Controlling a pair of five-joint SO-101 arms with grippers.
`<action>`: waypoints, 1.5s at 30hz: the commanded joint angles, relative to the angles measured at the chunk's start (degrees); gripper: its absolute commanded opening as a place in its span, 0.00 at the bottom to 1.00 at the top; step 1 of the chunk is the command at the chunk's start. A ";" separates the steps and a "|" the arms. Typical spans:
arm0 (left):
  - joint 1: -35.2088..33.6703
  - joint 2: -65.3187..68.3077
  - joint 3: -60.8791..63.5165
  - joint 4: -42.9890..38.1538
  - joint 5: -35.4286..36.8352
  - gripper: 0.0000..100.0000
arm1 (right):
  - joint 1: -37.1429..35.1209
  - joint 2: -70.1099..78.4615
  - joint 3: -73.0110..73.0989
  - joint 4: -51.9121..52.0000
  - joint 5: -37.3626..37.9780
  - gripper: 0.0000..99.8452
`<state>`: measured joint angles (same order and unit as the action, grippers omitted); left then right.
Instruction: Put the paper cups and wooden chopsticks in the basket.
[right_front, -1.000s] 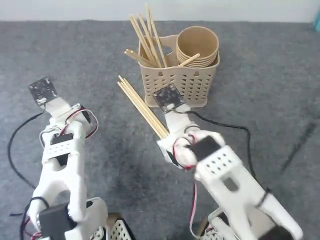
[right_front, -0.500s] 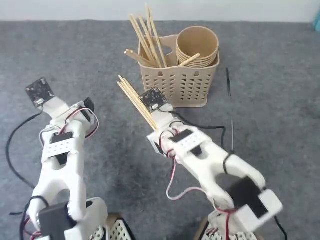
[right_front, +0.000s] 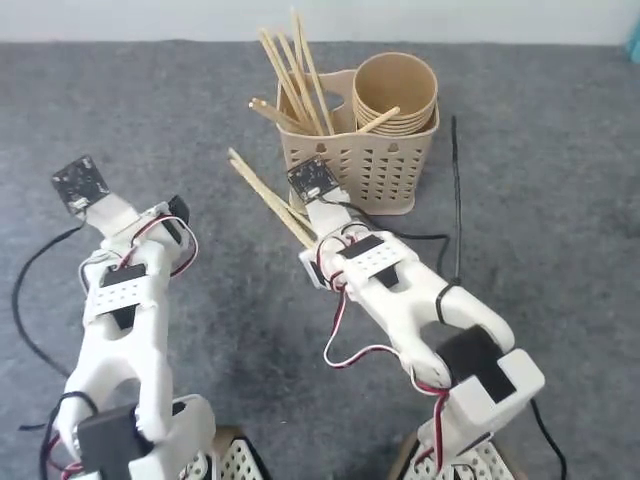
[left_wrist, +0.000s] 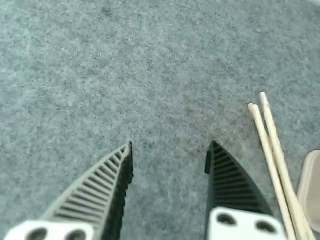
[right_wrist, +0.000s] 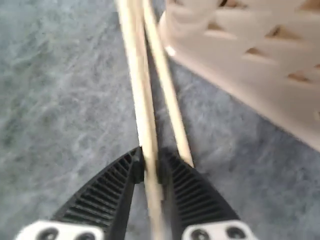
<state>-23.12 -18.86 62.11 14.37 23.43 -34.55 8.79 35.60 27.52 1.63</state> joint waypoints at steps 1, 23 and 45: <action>-0.35 -0.26 -2.68 0.18 0.53 0.23 | -2.07 -4.18 -1.14 8.31 0.44 0.01; -0.35 -0.26 -2.59 0.18 0.53 0.23 | 4.44 -68.44 34.37 36.97 11.34 0.03; -0.35 -0.26 -2.42 0.18 0.44 0.23 | 2.15 -68.18 34.29 23.16 12.48 0.11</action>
<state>-23.12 -18.86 62.11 14.37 23.43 -29.45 -59.78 70.42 56.00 16.04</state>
